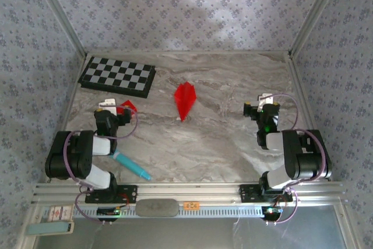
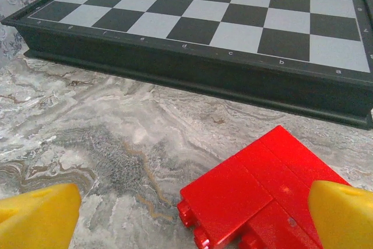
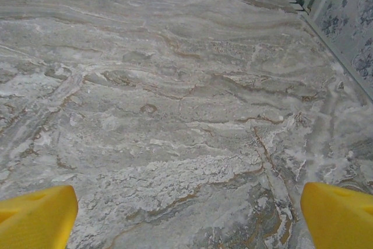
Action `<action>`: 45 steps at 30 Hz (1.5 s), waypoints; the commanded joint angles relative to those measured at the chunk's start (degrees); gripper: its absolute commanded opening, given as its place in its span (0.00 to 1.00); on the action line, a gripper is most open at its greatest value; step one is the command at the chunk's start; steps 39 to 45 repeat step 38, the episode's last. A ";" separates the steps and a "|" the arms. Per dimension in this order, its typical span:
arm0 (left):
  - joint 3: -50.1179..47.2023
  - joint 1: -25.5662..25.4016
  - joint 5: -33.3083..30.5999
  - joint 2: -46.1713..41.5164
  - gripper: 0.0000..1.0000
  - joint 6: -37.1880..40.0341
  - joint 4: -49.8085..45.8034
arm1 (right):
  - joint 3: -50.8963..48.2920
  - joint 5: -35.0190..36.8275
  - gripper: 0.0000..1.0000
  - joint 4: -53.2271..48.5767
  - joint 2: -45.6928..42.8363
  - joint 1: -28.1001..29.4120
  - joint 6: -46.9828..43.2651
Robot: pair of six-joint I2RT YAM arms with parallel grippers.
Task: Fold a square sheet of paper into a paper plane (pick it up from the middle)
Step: Reset both arms
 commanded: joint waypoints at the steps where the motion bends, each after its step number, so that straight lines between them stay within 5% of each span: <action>1: 2.58 0.66 1.09 1.46 1.00 -0.09 2.74 | 0.65 -1.04 1.00 2.69 1.45 -0.48 0.92; 10: 8.53 0.42 -1.63 1.88 1.00 -0.58 -8.26 | 3.38 -1.42 1.00 -2.69 1.58 -1.15 1.74; 45: 8.71 0.16 -1.77 2.05 1.00 -0.37 -8.27 | 3.47 -1.80 1.00 -2.87 1.59 -1.37 1.82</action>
